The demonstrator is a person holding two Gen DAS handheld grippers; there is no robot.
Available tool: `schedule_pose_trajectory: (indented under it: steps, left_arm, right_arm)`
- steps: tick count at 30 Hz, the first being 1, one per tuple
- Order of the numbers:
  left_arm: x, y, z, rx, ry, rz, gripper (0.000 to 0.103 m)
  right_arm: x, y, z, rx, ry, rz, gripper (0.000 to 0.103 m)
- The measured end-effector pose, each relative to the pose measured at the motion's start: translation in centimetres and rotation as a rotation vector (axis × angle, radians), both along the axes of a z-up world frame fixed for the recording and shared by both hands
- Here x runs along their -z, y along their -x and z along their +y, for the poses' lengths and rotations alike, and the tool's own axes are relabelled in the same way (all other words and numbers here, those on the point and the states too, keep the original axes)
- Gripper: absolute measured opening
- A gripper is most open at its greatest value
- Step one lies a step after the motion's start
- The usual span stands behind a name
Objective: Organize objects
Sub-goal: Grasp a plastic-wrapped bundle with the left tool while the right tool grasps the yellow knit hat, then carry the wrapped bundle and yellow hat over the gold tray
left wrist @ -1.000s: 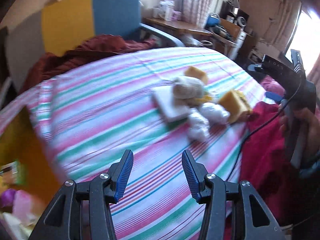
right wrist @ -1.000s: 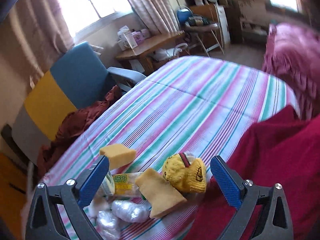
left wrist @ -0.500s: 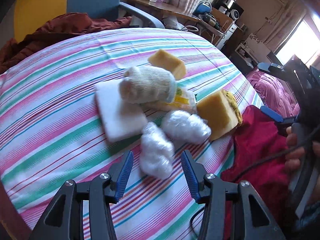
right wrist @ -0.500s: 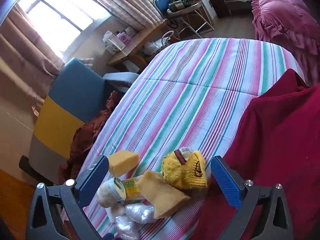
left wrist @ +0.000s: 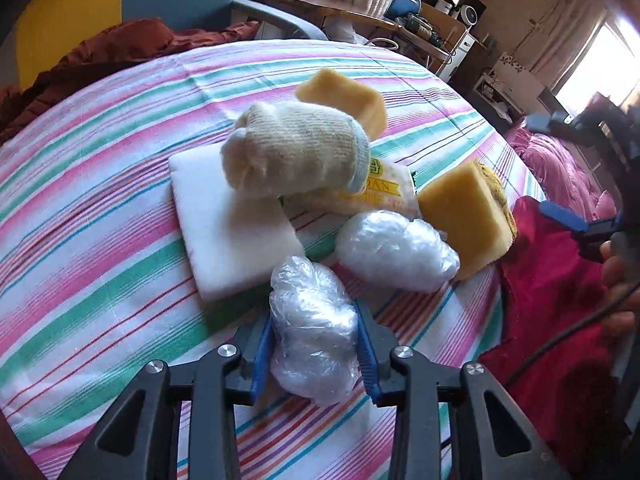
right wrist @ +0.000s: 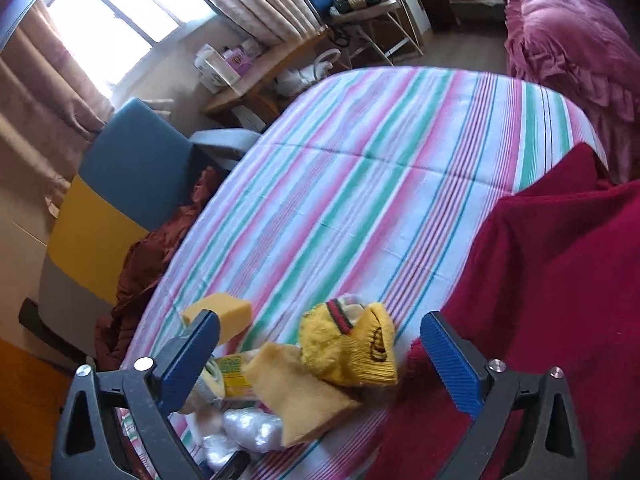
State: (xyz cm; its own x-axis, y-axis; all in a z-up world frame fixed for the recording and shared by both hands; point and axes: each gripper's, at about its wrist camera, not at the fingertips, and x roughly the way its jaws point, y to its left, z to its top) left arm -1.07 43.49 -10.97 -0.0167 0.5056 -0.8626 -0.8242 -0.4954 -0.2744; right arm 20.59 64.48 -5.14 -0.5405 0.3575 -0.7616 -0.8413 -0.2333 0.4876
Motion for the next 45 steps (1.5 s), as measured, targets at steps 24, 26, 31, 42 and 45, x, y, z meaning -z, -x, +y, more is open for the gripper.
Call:
schedule_pose_trajectory:
  steps: [24,26,31,42,45]
  left_arm:
    - [-1.1,-1.3,-11.3,-0.085,-0.043,0.024,0.035]
    - [-1.2,-1.5,-12.0,-0.098,-0.040,0.035,0.035]
    - [-3.1,-1.7,-14.7,-0.141,-0.083,0.060,0.035]
    - [-9.0,0.8,-23.3,-0.371,-0.203,0.168,0.035]
    - [-9.8,1.5,-26.2,-0.434,-0.220,0.182,0.035]
  right_arm:
    - [2.4,2.7,0.3,-0.053,-0.007,-0.116,0.051]
    - [0.9,2.5,-0.2,-0.049,-0.084,-0.112,0.051]
    - [-2.5,2.8,-1.9,-0.078,-0.267,-0.086,0.051]
    - [-4.6,8.7,-8.8,-0.437,-0.349,0.006,0.051]
    - [-5.1,11.2,-12.8,-0.572,-0.364,0.008,0.051]
